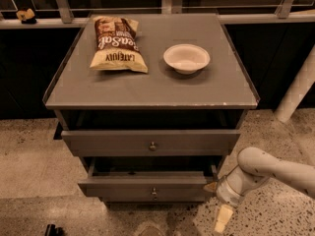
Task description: Close middle drawer
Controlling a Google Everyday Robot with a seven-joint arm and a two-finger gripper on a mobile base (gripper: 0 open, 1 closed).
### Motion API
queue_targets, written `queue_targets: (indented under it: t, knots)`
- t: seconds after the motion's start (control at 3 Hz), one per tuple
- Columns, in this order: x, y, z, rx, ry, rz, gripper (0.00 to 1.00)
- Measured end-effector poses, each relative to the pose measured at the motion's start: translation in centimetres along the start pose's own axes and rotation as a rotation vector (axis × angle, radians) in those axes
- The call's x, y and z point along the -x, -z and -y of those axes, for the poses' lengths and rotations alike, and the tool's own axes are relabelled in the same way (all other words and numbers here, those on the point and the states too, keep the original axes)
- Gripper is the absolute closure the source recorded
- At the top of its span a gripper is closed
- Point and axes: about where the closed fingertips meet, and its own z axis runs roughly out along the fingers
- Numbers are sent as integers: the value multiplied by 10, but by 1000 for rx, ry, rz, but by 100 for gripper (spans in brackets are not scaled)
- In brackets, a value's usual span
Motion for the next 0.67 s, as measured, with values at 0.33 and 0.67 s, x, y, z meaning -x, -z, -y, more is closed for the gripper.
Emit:
queue_targets:
  t: [0.33,0.67]
  knots:
    - [-4,-4,-6,-39,14,-18,0]
    - [-16,-28,-15,-104,28,-70,0]
